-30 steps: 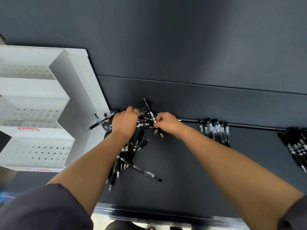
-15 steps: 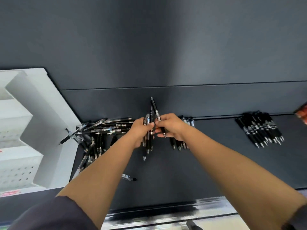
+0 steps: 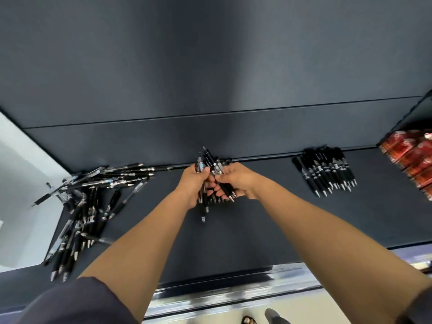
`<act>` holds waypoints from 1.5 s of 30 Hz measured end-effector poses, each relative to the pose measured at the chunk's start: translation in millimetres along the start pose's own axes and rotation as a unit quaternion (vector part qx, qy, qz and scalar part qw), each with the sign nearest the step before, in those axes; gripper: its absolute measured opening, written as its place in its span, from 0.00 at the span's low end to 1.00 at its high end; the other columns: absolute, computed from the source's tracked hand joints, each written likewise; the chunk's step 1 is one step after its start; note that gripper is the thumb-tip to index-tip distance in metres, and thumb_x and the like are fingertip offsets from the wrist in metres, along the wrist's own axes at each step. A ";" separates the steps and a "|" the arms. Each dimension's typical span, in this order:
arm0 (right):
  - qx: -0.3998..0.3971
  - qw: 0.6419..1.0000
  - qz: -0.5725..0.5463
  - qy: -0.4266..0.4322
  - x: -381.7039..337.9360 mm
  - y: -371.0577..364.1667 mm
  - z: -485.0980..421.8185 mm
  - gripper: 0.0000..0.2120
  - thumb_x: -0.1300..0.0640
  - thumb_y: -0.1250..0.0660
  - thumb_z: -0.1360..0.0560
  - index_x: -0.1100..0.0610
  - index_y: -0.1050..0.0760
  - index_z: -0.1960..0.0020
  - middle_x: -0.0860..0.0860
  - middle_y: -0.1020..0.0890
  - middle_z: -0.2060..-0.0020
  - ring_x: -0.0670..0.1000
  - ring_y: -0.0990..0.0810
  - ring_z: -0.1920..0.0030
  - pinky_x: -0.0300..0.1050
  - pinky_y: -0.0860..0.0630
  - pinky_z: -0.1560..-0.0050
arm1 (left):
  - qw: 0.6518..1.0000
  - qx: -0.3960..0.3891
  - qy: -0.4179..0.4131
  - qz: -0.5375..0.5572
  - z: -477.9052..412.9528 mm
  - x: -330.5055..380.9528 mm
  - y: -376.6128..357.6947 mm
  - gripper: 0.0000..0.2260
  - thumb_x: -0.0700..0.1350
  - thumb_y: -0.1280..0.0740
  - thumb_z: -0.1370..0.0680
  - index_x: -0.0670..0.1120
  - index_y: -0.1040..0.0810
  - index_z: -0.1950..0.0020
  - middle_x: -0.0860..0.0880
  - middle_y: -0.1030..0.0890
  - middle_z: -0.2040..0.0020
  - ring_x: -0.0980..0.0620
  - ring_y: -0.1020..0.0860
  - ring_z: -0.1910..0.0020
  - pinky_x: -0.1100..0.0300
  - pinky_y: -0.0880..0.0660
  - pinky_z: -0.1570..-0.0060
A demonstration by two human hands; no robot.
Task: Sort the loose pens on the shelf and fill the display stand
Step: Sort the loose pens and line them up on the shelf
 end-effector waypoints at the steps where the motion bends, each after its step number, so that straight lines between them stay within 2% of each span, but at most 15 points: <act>1: 0.010 1.000 0.002 0.000 2.1 7.4 1.4 0.08 0.58 0.39 0.20 0.59 0.24 0.55 0.53 0.20 0.64 0.49 0.20 0.65 0.44 0.21 0.59 | 1.000 0.003 0.005 0.003 0.1 -1.3 -4.5 0.04 0.43 0.42 0.19 0.47 0.31 0.53 0.49 0.24 0.67 0.55 0.25 0.74 0.60 0.26 0.71; 7: 0.059 0.998 0.010 0.005 18.3 53.8 3.6 0.05 0.59 0.39 0.20 0.61 0.28 0.52 0.56 0.19 0.62 0.52 0.20 0.64 0.46 0.21 0.59 | 0.999 -0.010 0.036 0.013 0.9 -8.1 -29.1 0.05 0.44 0.40 0.19 0.46 0.32 0.54 0.47 0.25 0.65 0.53 0.31 0.73 0.59 0.31 0.73; 11: 0.062 0.998 0.030 0.006 27.3 72.1 1.4 0.05 0.59 0.39 0.20 0.60 0.28 0.53 0.56 0.19 0.62 0.52 0.19 0.64 0.46 0.21 0.59 | 0.998 0.046 0.049 0.002 -5.3 -10.1 -37.9 0.08 0.34 0.43 0.21 0.46 0.30 0.54 0.47 0.29 0.64 0.53 0.32 0.70 0.59 0.31 0.69; 13: 0.064 0.997 0.049 0.009 29.9 79.8 -0.7 0.06 0.59 0.39 0.20 0.60 0.28 0.53 0.55 0.19 0.62 0.52 0.19 0.65 0.46 0.21 0.61 | 0.996 0.073 0.051 -0.002 -11.2 -9.8 -35.0 0.12 0.30 0.45 0.22 0.44 0.28 0.47 0.46 0.29 0.60 0.52 0.32 0.69 0.58 0.29 0.66; 15: 0.068 0.996 0.060 0.010 31.1 86.1 -3.0 0.06 0.58 0.39 0.20 0.59 0.28 0.54 0.55 0.19 0.62 0.51 0.19 0.66 0.45 0.21 0.62 | 0.994 0.090 0.051 -0.028 -17.3 -10.9 -30.3 0.18 0.30 0.44 0.21 0.40 0.34 0.32 0.42 0.27 0.51 0.52 0.30 0.67 0.55 0.25 0.57; 17: 0.071 0.995 0.071 0.011 30.9 89.8 -5.5 0.06 0.58 0.39 0.20 0.58 0.28 0.55 0.55 0.19 0.63 0.51 0.19 0.67 0.44 0.21 0.64 | 0.993 0.094 0.044 -0.052 -21.4 -10.9 -30.3 0.20 0.32 0.42 0.21 0.38 0.38 0.29 0.41 0.26 0.47 0.51 0.29 0.67 0.50 0.23 0.52; 19: 0.069 0.994 0.084 0.011 29.9 90.3 -7.7 0.07 0.58 0.39 0.20 0.57 0.28 0.56 0.54 0.19 0.63 0.50 0.19 0.67 0.43 0.22 0.65 | 0.990 0.094 0.036 -0.094 -25.1 -7.9 -33.8 0.13 0.35 0.40 0.20 0.36 0.33 0.35 0.41 0.25 0.51 0.48 0.25 0.67 0.42 0.24 0.47; 23: 0.074 0.993 0.095 0.014 26.6 91.8 -11.1 0.06 0.58 0.39 0.20 0.57 0.28 0.55 0.53 0.19 0.64 0.50 0.19 0.68 0.42 0.22 0.66 | 0.968 0.118 0.022 -0.219 -39.2 0.8 -34.7 0.04 0.37 0.39 0.21 0.36 0.30 0.49 0.35 0.24 0.44 0.36 0.21 0.48 0.43 0.26 0.43; 26: 0.087 0.992 0.091 0.010 27.1 95.8 -11.5 0.05 0.58 0.39 0.20 0.58 0.27 0.54 0.53 0.18 0.64 0.50 0.18 0.67 0.43 0.21 0.64 | 0.941 0.131 0.018 -0.311 -49.5 6.2 -30.5 0.08 0.37 0.38 0.22 0.39 0.31 0.61 0.36 0.23 0.53 0.41 0.21 0.54 0.52 0.24 0.52; 30: 0.101 0.991 0.091 -0.001 29.7 101.1 -9.7 0.06 0.58 0.39 0.20 0.57 0.27 0.55 0.54 0.18 0.64 0.51 0.18 0.66 0.45 0.20 0.62 | 0.939 0.103 0.035 -0.325 -53.8 8.5 -33.9 0.11 0.41 0.39 0.20 0.38 0.31 0.61 0.39 0.24 0.66 0.37 0.18 0.61 0.49 0.20 0.60; 32: 0.114 0.990 0.083 0.000 29.0 101.9 -9.7 0.05 0.58 0.39 0.20 0.59 0.27 0.52 0.54 0.19 0.64 0.51 0.18 0.67 0.44 0.21 0.63 | 0.938 0.102 0.022 -0.331 -52.8 11.7 -34.3 0.10 0.42 0.41 0.20 0.38 0.31 0.58 0.40 0.25 0.66 0.37 0.18 0.64 0.46 0.19 0.61; 35: 0.122 0.989 0.080 0.001 27.3 97.2 -10.0 0.05 0.58 0.39 0.20 0.60 0.27 0.51 0.54 0.19 0.64 0.51 0.18 0.67 0.43 0.21 0.64 | 0.926 0.114 -0.031 -0.359 -53.2 20.3 -30.2 0.07 0.41 0.42 0.20 0.41 0.35 0.43 0.41 0.26 0.56 0.41 0.20 0.65 0.48 0.20 0.65; 38: 0.123 0.988 0.090 -0.004 29.1 88.9 -11.2 0.06 0.59 0.39 0.20 0.58 0.28 0.55 0.54 0.19 0.64 0.51 0.18 0.67 0.45 0.21 0.63 | 0.909 0.110 -0.083 -0.394 -58.6 26.9 -26.5 0.17 0.38 0.39 0.21 0.40 0.39 0.35 0.38 0.27 0.46 0.37 0.22 0.54 0.47 0.21 0.56; 42: 0.128 0.987 0.091 -0.010 31.8 81.1 -14.1 0.07 0.59 0.39 0.20 0.58 0.28 0.57 0.54 0.19 0.64 0.51 0.19 0.68 0.45 0.21 0.64 | 0.896 0.095 -0.092 -0.424 -61.4 26.1 -26.2 0.23 0.35 0.37 0.23 0.38 0.38 0.29 0.36 0.34 0.34 0.39 0.27 0.41 0.56 0.30 0.47; 45: 0.134 0.986 0.094 -0.013 31.3 77.1 -14.8 0.07 0.59 0.39 0.20 0.58 0.28 0.57 0.54 0.19 0.64 0.51 0.18 0.67 0.45 0.21 0.63 | 0.894 0.081 -0.108 -0.426 -58.0 16.1 -23.1 0.26 0.38 0.36 0.22 0.41 0.40 0.26 0.38 0.38 0.31 0.40 0.29 0.39 0.57 0.31 0.41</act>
Point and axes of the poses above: each hand's wrist, its own z-axis away from the middle knuckle, its own y-axis out of the back of the hand, x = y × z, the point moved 5 cm from there along -z, towards the middle knuckle
